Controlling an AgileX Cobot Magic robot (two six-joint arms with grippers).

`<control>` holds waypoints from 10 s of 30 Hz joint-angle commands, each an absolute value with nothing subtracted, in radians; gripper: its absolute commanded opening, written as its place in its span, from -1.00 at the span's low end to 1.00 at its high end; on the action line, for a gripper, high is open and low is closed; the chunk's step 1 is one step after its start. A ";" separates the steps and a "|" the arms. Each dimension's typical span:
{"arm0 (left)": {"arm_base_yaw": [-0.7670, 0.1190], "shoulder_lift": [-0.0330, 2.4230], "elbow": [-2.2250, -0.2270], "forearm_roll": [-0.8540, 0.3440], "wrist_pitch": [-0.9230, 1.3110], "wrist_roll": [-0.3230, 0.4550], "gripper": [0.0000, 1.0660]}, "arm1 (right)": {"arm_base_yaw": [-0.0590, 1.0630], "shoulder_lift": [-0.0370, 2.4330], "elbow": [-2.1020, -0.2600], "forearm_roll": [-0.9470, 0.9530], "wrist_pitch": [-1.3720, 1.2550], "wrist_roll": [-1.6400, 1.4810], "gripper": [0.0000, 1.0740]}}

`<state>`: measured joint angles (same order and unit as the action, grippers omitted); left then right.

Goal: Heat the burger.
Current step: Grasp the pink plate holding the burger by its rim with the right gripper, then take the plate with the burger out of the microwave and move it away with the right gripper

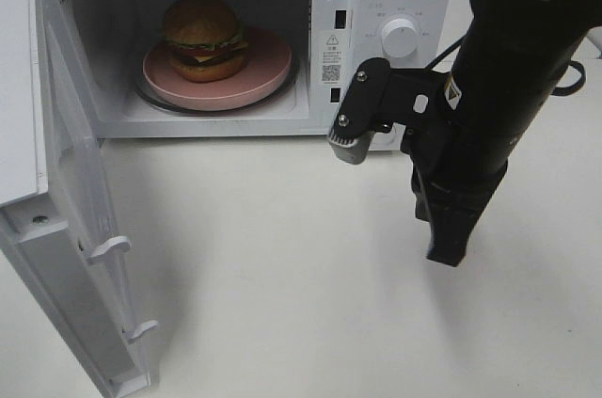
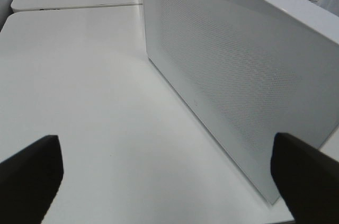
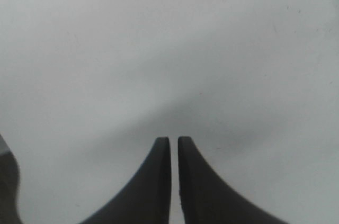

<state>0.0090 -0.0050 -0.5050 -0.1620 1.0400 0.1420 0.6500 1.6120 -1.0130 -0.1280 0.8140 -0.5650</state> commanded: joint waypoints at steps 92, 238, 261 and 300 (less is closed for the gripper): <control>0.012 -0.022 -0.506 -0.167 1.032 0.139 0.88 | 0.708 2.148 -1.506 -0.383 0.189 -0.823 0.55; 0.012 -0.022 -0.506 -0.167 1.032 0.139 0.88 | 0.734 1.307 -0.624 -0.362 0.021 -0.946 -1.00; 0.012 -0.022 -0.506 -0.167 1.032 0.139 0.88 | 0.734 1.063 -0.584 -0.600 0.496 -0.532 -1.00; 0.012 -0.022 -0.506 -0.167 1.032 0.139 0.88 | 0.734 1.063 -0.584 -0.790 1.004 0.293 -1.00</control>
